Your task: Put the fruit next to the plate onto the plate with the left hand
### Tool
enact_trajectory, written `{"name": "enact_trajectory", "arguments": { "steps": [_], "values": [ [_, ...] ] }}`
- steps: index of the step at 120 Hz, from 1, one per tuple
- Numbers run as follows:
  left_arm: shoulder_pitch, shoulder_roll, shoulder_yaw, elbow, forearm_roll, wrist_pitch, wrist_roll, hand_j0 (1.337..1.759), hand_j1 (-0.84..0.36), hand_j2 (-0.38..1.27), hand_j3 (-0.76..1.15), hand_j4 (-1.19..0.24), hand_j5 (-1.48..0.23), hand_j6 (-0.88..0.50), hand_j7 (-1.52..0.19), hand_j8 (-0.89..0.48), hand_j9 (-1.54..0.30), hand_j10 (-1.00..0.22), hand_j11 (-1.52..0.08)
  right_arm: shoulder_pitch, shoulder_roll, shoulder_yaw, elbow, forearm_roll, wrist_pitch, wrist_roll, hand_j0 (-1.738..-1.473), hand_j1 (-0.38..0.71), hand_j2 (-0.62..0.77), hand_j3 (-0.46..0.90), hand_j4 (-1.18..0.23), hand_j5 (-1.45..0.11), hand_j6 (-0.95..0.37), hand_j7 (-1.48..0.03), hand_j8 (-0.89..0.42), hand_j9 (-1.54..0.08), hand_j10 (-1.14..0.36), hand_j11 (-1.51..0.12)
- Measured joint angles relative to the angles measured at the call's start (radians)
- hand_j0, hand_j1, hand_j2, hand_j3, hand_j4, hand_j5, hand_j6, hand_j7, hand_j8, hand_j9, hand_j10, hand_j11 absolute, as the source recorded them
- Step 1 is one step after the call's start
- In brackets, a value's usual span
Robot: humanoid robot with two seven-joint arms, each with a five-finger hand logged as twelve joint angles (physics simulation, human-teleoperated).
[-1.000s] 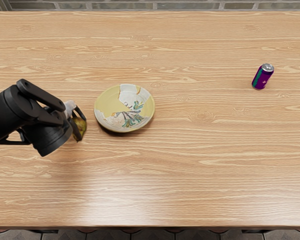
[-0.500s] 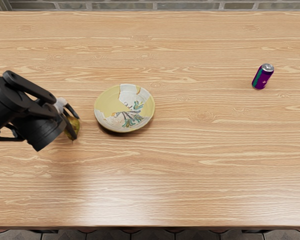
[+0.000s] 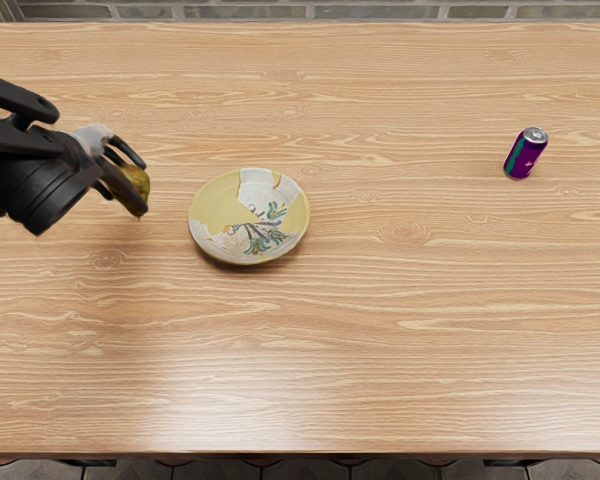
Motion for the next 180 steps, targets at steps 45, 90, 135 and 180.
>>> {"name": "enact_trajectory", "arguments": {
  "steps": [45,90,135,180],
  "values": [
    [0.021,-0.035,-0.183,0.034,0.009,-0.096,-0.003,1.649,-0.42,0.6,0.0,-0.53,-1.2,-0.28,-1.16,-0.34,-1.16,-0.86,-1.16,0.0,0.0,0.0,0.0,0.0,0.0,0.0,-1.658,-0.34,0.0,0.0,-0.01,-0.01,-0.01,-0.01,-0.01,-0.01,-0.01,-0.01],
    [0.074,-0.09,-0.195,0.118,0.021,-0.094,-0.005,1.647,-0.42,0.58,0.0,-0.52,-1.19,-0.28,-1.15,-0.32,-1.17,-0.86,-1.17,0.0,0.0,0.0,0.0,0.0,0.0,0.0,-1.658,-0.34,0.0,0.0,-0.01,-0.01,-0.01,-0.01,-0.01,-0.01,-0.01,-0.01],
    [0.109,-0.119,-0.19,0.123,0.032,-0.081,-0.01,1.655,-0.21,0.3,0.0,-0.52,-0.75,-0.37,-0.73,-0.39,-0.74,-0.56,-0.74,0.0,0.0,0.0,0.0,0.0,0.0,0.0,-1.658,-0.34,0.0,0.0,-0.01,-0.01,-0.01,-0.01,-0.01,-0.01,-0.01,-0.01],
    [0.023,0.06,-0.156,0.089,0.036,-0.091,-0.009,1.658,0.17,0.06,0.0,-0.16,-0.22,-0.14,-0.22,-0.14,-0.22,-0.17,-0.22,0.0,0.0,0.0,0.0,0.0,0.0,0.0,-1.658,-0.34,0.0,0.0,-0.01,-0.01,-0.01,-0.01,-0.01,-0.01,-0.01,-0.01]
  ]
}}
